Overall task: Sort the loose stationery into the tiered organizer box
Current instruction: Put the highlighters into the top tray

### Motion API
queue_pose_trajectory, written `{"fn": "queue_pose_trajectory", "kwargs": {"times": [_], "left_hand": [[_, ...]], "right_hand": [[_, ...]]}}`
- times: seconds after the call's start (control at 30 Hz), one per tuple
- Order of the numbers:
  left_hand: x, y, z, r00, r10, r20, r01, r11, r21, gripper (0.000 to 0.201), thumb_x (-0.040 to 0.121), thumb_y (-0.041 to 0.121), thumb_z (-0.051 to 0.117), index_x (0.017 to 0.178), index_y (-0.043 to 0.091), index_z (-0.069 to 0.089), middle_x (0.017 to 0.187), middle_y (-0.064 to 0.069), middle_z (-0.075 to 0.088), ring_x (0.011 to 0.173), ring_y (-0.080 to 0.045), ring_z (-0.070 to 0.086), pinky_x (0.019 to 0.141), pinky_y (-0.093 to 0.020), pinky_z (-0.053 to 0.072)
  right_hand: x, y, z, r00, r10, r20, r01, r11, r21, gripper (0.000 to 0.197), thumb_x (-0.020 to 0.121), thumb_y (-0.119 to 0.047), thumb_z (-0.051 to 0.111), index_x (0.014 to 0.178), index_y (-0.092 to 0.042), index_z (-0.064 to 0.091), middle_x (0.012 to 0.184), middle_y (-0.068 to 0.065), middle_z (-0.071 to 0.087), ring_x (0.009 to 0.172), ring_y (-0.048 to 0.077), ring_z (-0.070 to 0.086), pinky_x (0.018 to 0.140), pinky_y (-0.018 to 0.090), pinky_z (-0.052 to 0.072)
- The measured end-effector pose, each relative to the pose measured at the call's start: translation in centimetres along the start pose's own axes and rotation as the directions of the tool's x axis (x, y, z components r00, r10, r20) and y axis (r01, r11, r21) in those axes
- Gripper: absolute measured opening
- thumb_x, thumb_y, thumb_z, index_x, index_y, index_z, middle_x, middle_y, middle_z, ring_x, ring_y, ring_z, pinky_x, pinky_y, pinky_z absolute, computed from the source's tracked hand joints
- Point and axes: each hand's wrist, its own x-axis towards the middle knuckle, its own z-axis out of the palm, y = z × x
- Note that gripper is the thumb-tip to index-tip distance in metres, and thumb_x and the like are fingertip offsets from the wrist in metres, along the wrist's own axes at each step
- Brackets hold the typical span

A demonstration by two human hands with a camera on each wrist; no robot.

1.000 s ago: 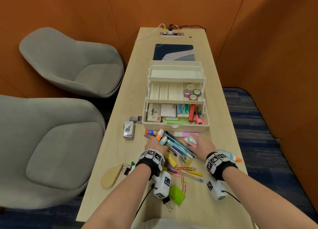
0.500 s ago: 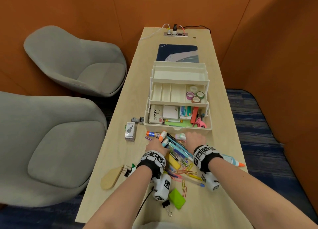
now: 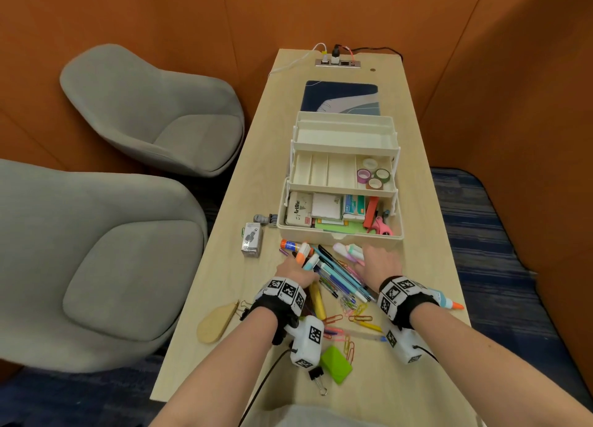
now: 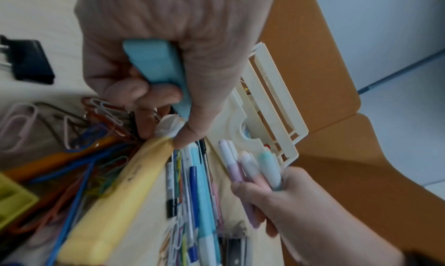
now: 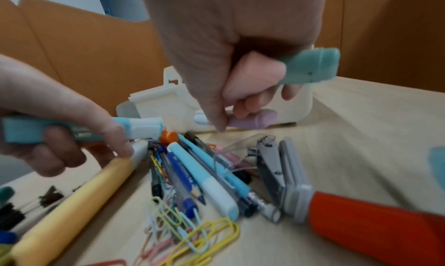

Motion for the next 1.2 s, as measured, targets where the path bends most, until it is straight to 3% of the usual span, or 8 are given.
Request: {"fn": "queue_pose_trajectory", "kwargs": {"times": [0.2,0.33,0.5,0.7,0.83,0.93,1.03,1.2], "left_hand": [[0.6,-1.8,-0.5,0.999,0.014,0.043,-0.007,0.985,-0.174,0.035,0.076,0.027,0.073,0.102,0.009,0.059,0.075,-0.004,0.053,0.068,-0.020,0.051,0.054,-0.024,0.042],[0.5,-2.3,-0.7,0.998,0.016,0.067,0.000,0.971,-0.241,0.024,0.081,0.024,0.069,0.095,0.010,0.056,0.067,-0.002,0.047,0.052,-0.015,0.044,0.044,-0.022,0.037],[0.2,-2.2,-0.8,0.997,0.055,0.051,-0.038,0.956,-0.292,0.020,0.084,0.027,0.063,0.088,0.010,0.055,0.065,-0.004,0.048,0.050,-0.017,0.044,0.046,-0.024,0.036],[-0.7,-2.5,-1.3,0.962,0.258,-0.087,-0.271,0.880,-0.390,0.027,0.085,0.027,0.063,0.108,0.015,0.055,0.092,-0.004,0.064,0.082,-0.018,0.062,0.077,-0.033,0.052],[-2.8,-1.2,-3.0,0.928,0.281,-0.244,-0.371,0.752,-0.545,0.021,0.089,0.028,0.064,0.100,0.013,0.054,0.078,-0.001,0.061,0.065,-0.008,0.059,0.056,-0.015,0.046],[-3.8,0.3,-4.5,0.974,0.191,-0.121,-0.208,0.550,-0.809,0.021,0.090,0.028,0.063,0.093,0.008,0.057,0.054,0.002,0.063,0.044,-0.007,0.057,0.044,-0.018,0.045],[-3.6,2.5,-6.5,0.983,0.177,0.056,-0.008,0.342,-0.940,0.033,0.082,0.034,0.069,0.099,0.009,0.056,0.064,-0.003,0.058,0.050,-0.011,0.050,0.048,-0.023,0.043],[-1.5,7.6,-10.7,0.970,0.242,-0.016,-0.130,0.467,-0.875,0.033,0.086,0.040,0.066,0.100,0.011,0.058,0.073,-0.002,0.058,0.064,-0.013,0.055,0.058,-0.026,0.046]], "right_hand": [[-1.7,1.2,0.9,0.998,0.064,0.020,-0.067,0.934,0.352,0.035,0.084,-0.053,0.056,0.084,-0.018,0.058,0.076,0.003,0.063,0.068,0.022,0.060,0.061,0.031,0.047],[-2.6,1.3,1.1,0.991,0.117,0.061,-0.131,0.838,0.530,0.035,0.081,-0.055,0.059,0.087,-0.020,0.062,0.079,0.003,0.065,0.071,0.023,0.060,0.058,0.030,0.044],[-3.9,0.6,0.6,0.992,0.116,0.047,-0.118,0.745,0.656,0.021,0.084,-0.036,0.066,0.089,-0.016,0.063,0.080,0.004,0.064,0.072,0.021,0.058,0.057,0.027,0.038],[-4.0,0.5,0.2,0.987,0.127,0.096,-0.155,0.636,0.756,0.018,0.083,-0.035,0.068,0.078,-0.021,0.059,0.075,0.002,0.063,0.071,0.021,0.059,0.063,0.028,0.042],[-3.8,0.9,0.3,0.974,0.124,0.191,-0.227,0.493,0.840,0.024,0.079,-0.037,0.072,0.074,-0.017,0.062,0.059,-0.002,0.060,0.047,0.009,0.052,0.049,0.023,0.041],[-4.0,0.8,-0.6,0.968,0.100,0.230,-0.251,0.364,0.897,0.026,0.080,-0.030,0.073,0.066,-0.012,0.062,0.048,-0.003,0.053,0.036,0.007,0.044,0.040,0.019,0.035],[-4.8,0.7,-2.1,0.958,0.040,0.285,-0.285,0.264,0.921,0.028,0.083,-0.029,0.070,0.069,-0.005,0.063,0.051,0.002,0.052,0.036,0.008,0.041,0.037,0.018,0.034],[-3.0,1.8,-7.2,0.972,0.021,0.236,-0.237,0.142,0.961,0.032,0.085,-0.033,0.065,0.091,-0.002,0.067,0.071,0.006,0.067,0.045,0.010,0.046,0.042,0.019,0.040]]}}
